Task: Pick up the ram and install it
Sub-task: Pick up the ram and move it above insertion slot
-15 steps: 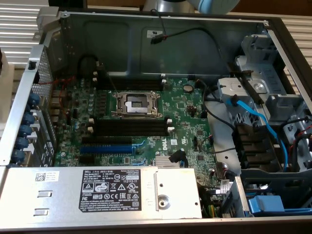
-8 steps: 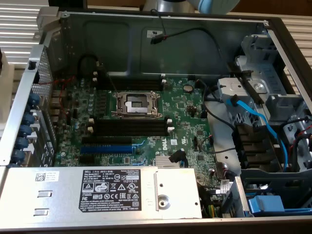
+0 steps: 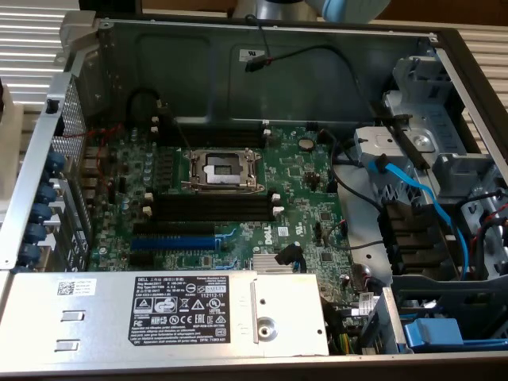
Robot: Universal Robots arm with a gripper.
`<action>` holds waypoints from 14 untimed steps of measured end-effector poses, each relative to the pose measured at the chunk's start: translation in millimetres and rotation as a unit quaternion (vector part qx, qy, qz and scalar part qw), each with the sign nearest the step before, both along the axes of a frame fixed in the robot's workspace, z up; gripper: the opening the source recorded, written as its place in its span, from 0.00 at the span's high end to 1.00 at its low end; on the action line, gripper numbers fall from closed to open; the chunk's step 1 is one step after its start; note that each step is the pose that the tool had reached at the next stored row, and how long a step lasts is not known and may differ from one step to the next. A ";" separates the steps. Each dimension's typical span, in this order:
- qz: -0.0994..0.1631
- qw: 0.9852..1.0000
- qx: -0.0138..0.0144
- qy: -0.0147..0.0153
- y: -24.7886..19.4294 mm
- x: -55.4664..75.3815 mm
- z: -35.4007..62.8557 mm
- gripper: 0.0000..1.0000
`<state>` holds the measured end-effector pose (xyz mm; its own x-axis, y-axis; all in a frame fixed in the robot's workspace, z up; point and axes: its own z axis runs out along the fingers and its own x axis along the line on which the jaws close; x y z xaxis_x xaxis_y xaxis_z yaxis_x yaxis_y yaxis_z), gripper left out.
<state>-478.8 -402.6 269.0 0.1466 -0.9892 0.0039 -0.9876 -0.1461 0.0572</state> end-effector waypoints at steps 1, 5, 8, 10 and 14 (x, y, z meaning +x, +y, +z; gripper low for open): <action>0.000 1.000 -0.001 0.000 -0.1 0.1 2.4 0.88; 0.000 1.000 -0.005 0.002 1.5 0.0 12.2 0.88; 0.000 1.000 -0.008 0.002 4.4 0.0 15.6 0.88; 0.000 1.000 -0.008 0.002 4.4 0.0 16.9 0.88; 0.000 1.000 -0.014 0.003 4.9 0.0 27.1 0.88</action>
